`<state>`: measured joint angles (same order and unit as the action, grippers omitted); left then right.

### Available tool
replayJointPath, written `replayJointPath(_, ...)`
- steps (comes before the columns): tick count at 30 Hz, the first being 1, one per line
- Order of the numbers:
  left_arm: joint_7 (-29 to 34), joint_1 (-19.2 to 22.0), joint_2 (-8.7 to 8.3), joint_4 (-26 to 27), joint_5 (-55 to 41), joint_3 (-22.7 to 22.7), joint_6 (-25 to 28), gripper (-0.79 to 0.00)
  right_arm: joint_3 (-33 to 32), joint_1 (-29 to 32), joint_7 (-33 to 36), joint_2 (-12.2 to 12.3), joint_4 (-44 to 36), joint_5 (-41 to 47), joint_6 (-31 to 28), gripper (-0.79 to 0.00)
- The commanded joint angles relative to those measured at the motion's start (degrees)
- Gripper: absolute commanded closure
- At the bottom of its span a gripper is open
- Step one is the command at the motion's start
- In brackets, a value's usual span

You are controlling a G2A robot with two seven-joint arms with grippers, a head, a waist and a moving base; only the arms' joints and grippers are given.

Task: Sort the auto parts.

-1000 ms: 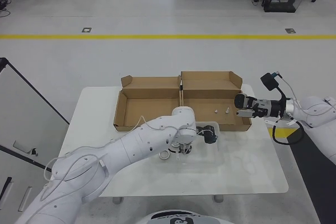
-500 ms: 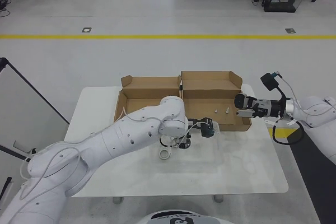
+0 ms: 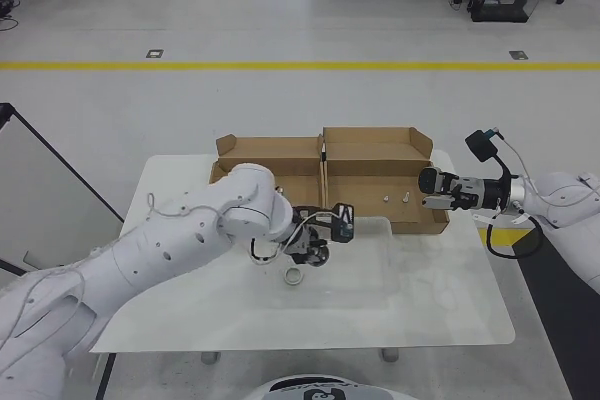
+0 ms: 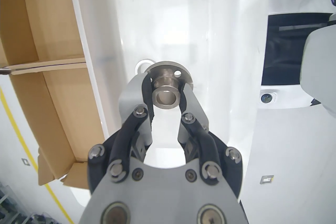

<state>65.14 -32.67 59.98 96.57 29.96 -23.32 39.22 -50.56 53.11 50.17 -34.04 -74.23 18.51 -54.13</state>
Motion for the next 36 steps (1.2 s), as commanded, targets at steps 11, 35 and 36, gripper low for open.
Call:
replayJointPath(11,-17.39,-6.55,-8.32,2.30,-2.06,-10.26,17.30,0.000,0.00,0.00,0.00,0.00,0.00,0.00,0.00,-0.785)
replayJointPath(35,-28.37,-9.74,-10.44,4.19,-3.85,-13.21,16.61,0.000,0.00,0.00,0.00,0.00,0.00,0.00,0.00,-0.785)
replayJointPath(36,-30.04,-10.44,-10.48,3.79,-4.50,-13.61,16.87,0.000,0.00,0.00,0.00,0.00,0.00,0.00,0.00,-0.785)
